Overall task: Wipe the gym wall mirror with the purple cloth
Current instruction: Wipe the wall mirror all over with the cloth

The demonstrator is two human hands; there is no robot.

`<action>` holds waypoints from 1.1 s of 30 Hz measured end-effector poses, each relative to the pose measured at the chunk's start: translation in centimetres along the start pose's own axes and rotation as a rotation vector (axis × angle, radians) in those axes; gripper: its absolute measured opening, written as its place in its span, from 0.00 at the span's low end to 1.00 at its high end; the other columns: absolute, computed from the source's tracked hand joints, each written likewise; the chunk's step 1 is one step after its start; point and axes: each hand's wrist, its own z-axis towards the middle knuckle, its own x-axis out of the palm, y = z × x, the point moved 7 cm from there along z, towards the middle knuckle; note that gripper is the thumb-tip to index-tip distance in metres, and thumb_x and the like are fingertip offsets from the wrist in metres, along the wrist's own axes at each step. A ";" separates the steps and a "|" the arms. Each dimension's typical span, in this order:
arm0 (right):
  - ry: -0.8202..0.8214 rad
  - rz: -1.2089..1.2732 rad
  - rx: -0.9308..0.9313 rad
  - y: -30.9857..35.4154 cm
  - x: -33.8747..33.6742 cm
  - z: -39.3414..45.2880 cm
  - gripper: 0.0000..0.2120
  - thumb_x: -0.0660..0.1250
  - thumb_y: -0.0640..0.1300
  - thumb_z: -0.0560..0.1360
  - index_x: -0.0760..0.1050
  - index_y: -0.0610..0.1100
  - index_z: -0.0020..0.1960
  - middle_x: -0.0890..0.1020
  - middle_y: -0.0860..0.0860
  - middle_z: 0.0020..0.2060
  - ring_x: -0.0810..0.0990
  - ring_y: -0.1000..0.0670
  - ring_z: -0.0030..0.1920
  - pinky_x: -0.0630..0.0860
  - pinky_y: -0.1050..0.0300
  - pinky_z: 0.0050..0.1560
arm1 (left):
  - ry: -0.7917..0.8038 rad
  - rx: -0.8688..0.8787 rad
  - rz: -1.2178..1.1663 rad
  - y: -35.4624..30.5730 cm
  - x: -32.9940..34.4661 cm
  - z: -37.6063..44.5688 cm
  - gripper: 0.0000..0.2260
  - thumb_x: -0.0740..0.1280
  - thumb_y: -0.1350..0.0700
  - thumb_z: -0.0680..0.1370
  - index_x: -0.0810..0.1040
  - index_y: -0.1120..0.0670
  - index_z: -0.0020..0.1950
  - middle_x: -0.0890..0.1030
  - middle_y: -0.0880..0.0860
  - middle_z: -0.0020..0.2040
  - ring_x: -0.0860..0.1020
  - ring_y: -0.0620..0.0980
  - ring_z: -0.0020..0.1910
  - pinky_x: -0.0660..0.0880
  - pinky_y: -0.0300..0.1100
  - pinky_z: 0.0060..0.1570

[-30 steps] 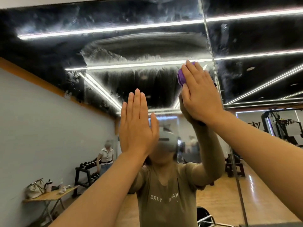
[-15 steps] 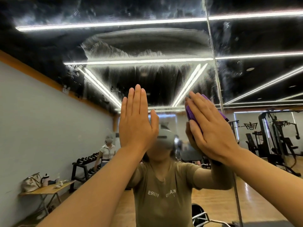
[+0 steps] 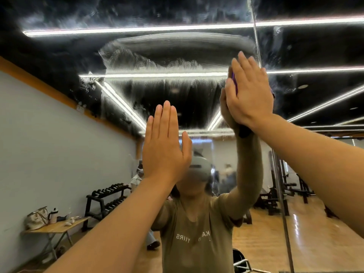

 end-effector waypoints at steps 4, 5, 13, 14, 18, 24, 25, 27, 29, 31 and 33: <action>-0.023 0.025 -0.001 0.5 -0.1 -3.7 0.30 0.49 0.54 0.82 0.58 0.44 0.81 0.57 0.48 0.81 0.51 0.46 0.81 0.42 0.53 0.79 | -0.024 0.005 0.000 0.1 -0.1 0.0 0.30 0.47 0.47 0.82 0.55 0.60 0.82 0.54 0.56 0.82 0.49 0.52 0.82 0.39 0.42 0.79; -0.018 0.036 -0.008 0.6 0.0 -5.5 0.30 0.50 0.55 0.82 0.58 0.44 0.81 0.57 0.48 0.81 0.50 0.47 0.81 0.42 0.55 0.79 | -0.025 0.004 0.003 0.1 0.0 0.0 0.30 0.48 0.47 0.82 0.55 0.60 0.82 0.54 0.56 0.82 0.50 0.52 0.82 0.38 0.42 0.79; -0.006 0.193 -0.115 0.8 0.2 -14.6 0.26 0.51 0.47 0.83 0.59 0.43 0.80 0.59 0.49 0.81 0.53 0.50 0.81 0.48 0.56 0.80 | -0.020 0.000 0.003 0.1 0.1 0.0 0.30 0.47 0.47 0.82 0.54 0.60 0.82 0.53 0.56 0.83 0.49 0.51 0.82 0.37 0.41 0.78; -0.020 0.211 -0.114 0.7 0.0 -15.1 0.27 0.53 0.47 0.82 0.59 0.43 0.80 0.58 0.50 0.81 0.55 0.50 0.81 0.52 0.53 0.80 | -0.019 0.001 0.002 0.1 0.0 0.0 0.30 0.47 0.47 0.82 0.55 0.60 0.82 0.53 0.56 0.83 0.49 0.51 0.82 0.37 0.41 0.78; -0.096 0.151 -0.073 0.2 -0.5 -15.9 0.26 0.56 0.47 0.81 0.64 0.41 0.78 0.63 0.46 0.79 0.58 0.49 0.79 0.55 0.51 0.79 | -0.021 0.009 -0.008 0.1 -0.1 -0.1 0.30 0.48 0.47 0.82 0.55 0.60 0.82 0.54 0.56 0.82 0.49 0.51 0.82 0.37 0.40 0.78; -0.045 0.024 -0.112 0.4 0.2 -11.4 0.25 0.49 0.50 0.84 0.62 0.43 0.79 0.63 0.47 0.79 0.55 0.49 0.80 0.42 0.57 0.80 | -0.044 0.017 0.001 0.1 -0.2 0.1 0.30 0.49 0.48 0.82 0.56 0.60 0.82 0.55 0.56 0.82 0.51 0.52 0.82 0.38 0.40 0.79; -0.049 0.020 -0.094 0.3 0.1 -9.7 0.25 0.49 0.50 0.84 0.62 0.44 0.79 0.62 0.47 0.79 0.55 0.49 0.80 0.40 0.58 0.79 | -0.044 0.017 0.002 0.1 -0.2 0.2 0.30 0.49 0.47 0.82 0.56 0.60 0.82 0.55 0.56 0.82 0.51 0.52 0.82 0.38 0.40 0.78; -0.054 0.027 -0.035 -0.1 -0.1 -6.5 0.26 0.49 0.49 0.83 0.62 0.44 0.79 0.62 0.47 0.79 0.54 0.48 0.80 0.38 0.59 0.78 | -0.037 0.015 0.007 0.1 -0.1 0.1 0.30 0.49 0.47 0.82 0.55 0.60 0.82 0.54 0.56 0.82 0.50 0.52 0.82 0.37 0.40 0.78; -0.072 0.036 -0.003 -0.2 0.0 -5.3 0.26 0.50 0.48 0.83 0.63 0.44 0.79 0.62 0.47 0.79 0.55 0.47 0.80 0.40 0.58 0.78 | -0.036 0.013 0.009 0.1 -0.2 0.1 0.30 0.49 0.47 0.82 0.55 0.60 0.82 0.54 0.56 0.82 0.50 0.52 0.82 0.37 0.39 0.78; -0.094 0.054 0.002 0.0 -0.1 -6.6 0.25 0.52 0.47 0.83 0.63 0.43 0.79 0.63 0.46 0.79 0.55 0.47 0.80 0.41 0.58 0.78 | -0.032 0.011 0.009 0.1 -0.3 0.0 0.30 0.49 0.47 0.82 0.55 0.60 0.82 0.54 0.56 0.82 0.50 0.52 0.82 0.38 0.39 0.78; -0.108 0.080 -0.016 0.2 -0.2 -9.9 0.25 0.53 0.46 0.83 0.64 0.43 0.79 0.64 0.46 0.78 0.56 0.47 0.80 0.42 0.58 0.79 | -0.032 0.009 0.014 0.1 -0.3 0.0 0.30 0.49 0.47 0.82 0.55 0.59 0.82 0.54 0.55 0.82 0.50 0.51 0.82 0.38 0.39 0.78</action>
